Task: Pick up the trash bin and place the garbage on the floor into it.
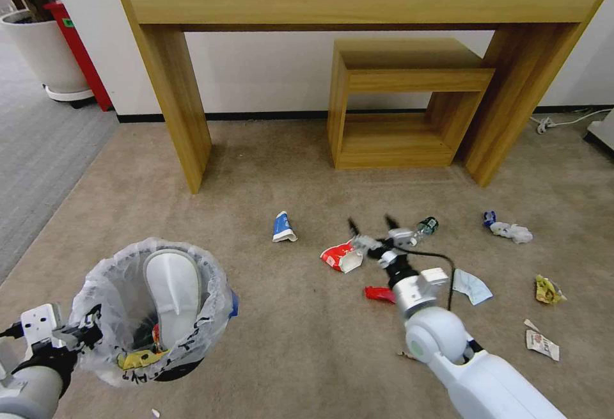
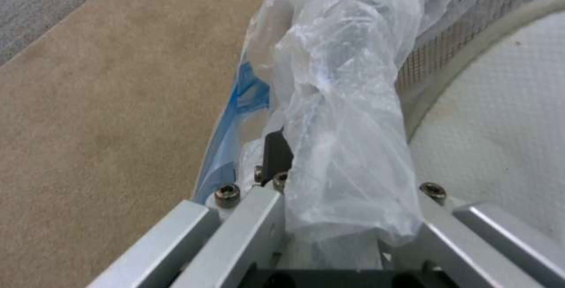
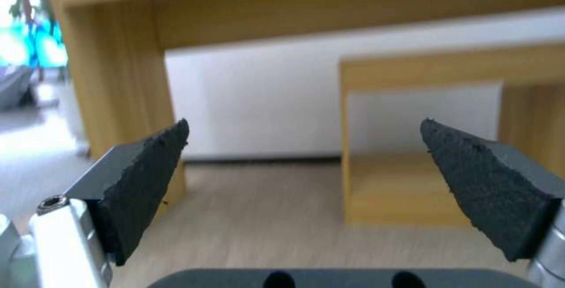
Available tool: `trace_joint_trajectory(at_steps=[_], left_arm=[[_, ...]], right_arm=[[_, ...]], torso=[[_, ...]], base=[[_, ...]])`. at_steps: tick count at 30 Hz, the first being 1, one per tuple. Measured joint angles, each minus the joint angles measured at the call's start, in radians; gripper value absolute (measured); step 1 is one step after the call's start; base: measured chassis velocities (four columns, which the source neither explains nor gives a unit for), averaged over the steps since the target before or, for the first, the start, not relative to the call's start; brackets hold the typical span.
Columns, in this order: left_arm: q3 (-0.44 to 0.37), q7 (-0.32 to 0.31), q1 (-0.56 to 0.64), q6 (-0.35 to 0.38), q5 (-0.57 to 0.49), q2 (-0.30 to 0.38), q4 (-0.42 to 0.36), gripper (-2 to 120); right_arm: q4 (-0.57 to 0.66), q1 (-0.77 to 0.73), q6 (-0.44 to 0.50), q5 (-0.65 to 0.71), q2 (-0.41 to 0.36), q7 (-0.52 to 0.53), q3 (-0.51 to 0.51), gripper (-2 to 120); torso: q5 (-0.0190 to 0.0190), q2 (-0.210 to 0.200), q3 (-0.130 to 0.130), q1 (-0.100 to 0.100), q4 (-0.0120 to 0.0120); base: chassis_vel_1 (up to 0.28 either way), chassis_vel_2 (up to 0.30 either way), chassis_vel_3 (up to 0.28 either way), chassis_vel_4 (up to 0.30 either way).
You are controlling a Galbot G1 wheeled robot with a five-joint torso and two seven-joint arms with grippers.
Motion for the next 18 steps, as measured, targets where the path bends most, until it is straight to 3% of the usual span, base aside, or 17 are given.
trace_joint_trajectory(at_steps=[3, 7, 10, 12, 18], left_arm=[[-0.001, 0.011, 0.007, -0.009, 0.022, -0.019, -0.002, 1], [-0.01, 0.015, 0.005, -0.012, 0.028, -0.03, -0.011, 1], [-0.012, 0.02, 0.006, -0.015, 0.037, -0.044, -0.015, 1], [-0.008, 0.035, 0.006, -0.021, 0.068, -0.067, -0.016, 1], [0.0, 0.067, 0.007, -0.039, 0.115, -0.091, -0.014, 1]], right_arm=[[0.132, -0.121, 0.022, -0.029, 0.011, -0.024, 0.128, 100], [0.243, -0.216, 0.021, -0.114, 0.037, -0.013, 0.225, 100], [0.28, -0.249, 0.017, -0.166, 0.06, -0.012, 0.26, 100], [0.311, -0.299, 0.019, -0.257, 0.115, -0.009, 0.304, 100], [0.324, -0.371, 0.023, -0.304, 0.194, -0.006, 0.347, 100]], torso=[[0.0001, 0.0, 0.0, 0.0, 0.0001], [0.0002, 0.0, 0.0, 0.0, -0.0004], [0.0001, 0.0, 0.0, 0.0, -0.0001], [0.0001, 0.0, 0.0, 0.0, 0.0003], [0.0002, 0.0, 0.0, 0.0, 0.0]], base=[[0.0, 0.0, 0.0, 0.0], [0.0, 0.0, 0.0, 0.0], [0.0, 0.0, 0.0, 0.0], [0.0, 0.0, 0.0, 0.0], [0.0, 0.0, 0.0, 0.0]])
